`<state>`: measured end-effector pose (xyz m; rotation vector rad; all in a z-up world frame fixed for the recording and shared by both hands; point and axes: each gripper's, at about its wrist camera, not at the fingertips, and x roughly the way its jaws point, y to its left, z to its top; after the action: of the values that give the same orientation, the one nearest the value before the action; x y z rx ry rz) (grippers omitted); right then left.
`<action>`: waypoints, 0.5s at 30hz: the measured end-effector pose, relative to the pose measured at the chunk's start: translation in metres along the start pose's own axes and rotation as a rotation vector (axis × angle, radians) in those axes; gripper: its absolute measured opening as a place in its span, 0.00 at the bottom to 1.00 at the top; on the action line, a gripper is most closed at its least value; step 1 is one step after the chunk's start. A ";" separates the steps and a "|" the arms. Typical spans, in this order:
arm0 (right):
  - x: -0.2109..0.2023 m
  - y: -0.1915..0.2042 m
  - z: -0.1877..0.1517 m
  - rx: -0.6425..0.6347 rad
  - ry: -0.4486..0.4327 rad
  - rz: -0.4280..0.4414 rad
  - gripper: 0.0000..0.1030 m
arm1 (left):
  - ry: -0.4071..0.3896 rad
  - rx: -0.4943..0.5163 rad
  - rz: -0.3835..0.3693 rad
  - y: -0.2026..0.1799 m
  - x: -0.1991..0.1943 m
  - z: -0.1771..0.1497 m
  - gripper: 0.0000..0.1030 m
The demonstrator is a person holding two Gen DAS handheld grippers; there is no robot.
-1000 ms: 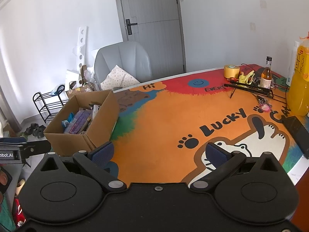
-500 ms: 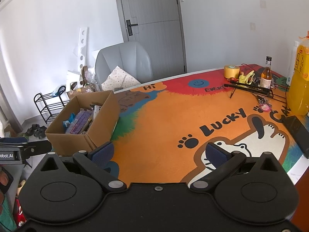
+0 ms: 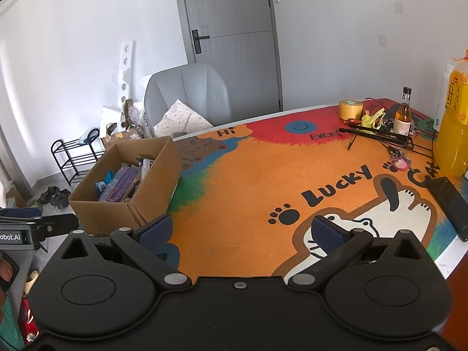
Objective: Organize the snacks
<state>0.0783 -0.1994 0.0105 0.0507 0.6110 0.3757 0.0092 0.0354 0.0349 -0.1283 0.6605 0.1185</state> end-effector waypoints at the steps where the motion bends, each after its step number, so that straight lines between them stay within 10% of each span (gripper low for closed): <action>1: 0.000 0.000 0.000 0.000 0.000 0.000 1.00 | -0.001 -0.001 0.000 0.000 0.000 0.000 1.00; 15: 0.002 0.000 0.002 -0.011 0.007 -0.002 1.00 | 0.007 -0.004 0.002 0.004 0.000 0.001 1.00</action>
<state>0.0811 -0.1987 0.0108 0.0383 0.6161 0.3773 0.0090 0.0396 0.0350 -0.1322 0.6670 0.1214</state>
